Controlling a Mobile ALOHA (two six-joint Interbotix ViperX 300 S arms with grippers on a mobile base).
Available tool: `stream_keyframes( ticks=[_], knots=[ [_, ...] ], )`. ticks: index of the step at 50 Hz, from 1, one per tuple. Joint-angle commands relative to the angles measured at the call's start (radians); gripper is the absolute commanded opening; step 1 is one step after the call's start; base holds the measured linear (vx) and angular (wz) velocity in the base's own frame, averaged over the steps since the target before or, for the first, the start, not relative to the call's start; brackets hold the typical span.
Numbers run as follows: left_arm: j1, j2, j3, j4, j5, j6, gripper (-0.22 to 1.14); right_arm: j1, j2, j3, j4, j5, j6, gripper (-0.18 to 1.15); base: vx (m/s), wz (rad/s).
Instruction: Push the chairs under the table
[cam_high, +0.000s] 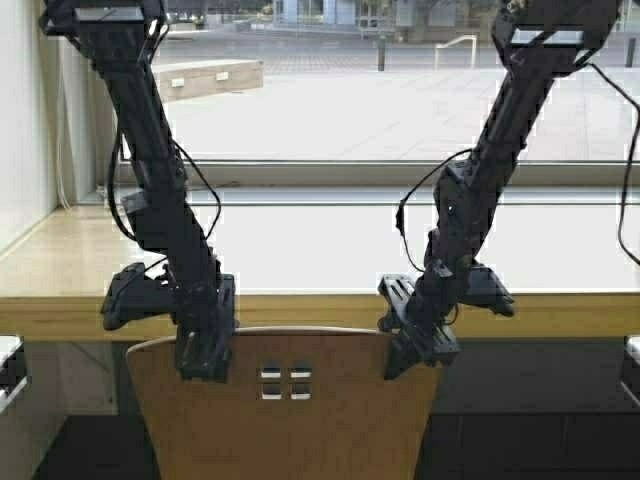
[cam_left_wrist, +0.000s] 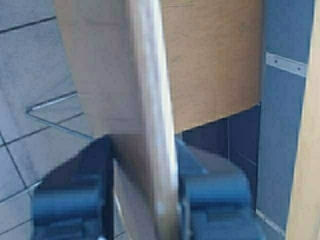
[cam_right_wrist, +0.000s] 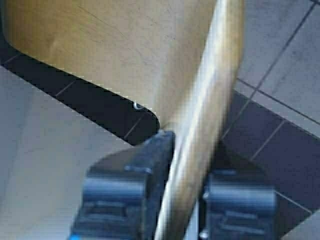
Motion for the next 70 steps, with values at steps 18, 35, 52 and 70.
stream_keyframes(
  ticks=[18,35,52,70],
  knots=[
    [0.02,0.017,-0.044,0.005,-0.015,0.014,0.05,0.023,-0.009,-0.026,-0.084,-0.043,-0.048,0.05,0.18,-0.03],
    [0.026,0.017,-0.025,0.005,-0.015,0.014,0.06,0.025,-0.009,-0.002,-0.091,-0.04,-0.049,0.05,0.2,0.01],
    [0.026,0.005,-0.012,0.005,-0.005,0.015,0.06,0.025,0.002,-0.012,-0.097,-0.038,-0.049,0.05,0.15,0.01],
    [0.026,-0.012,-0.002,0.014,0.005,0.017,0.35,0.025,-0.003,-0.023,-0.112,0.012,-0.044,0.56,0.05,0.0]
  ],
)
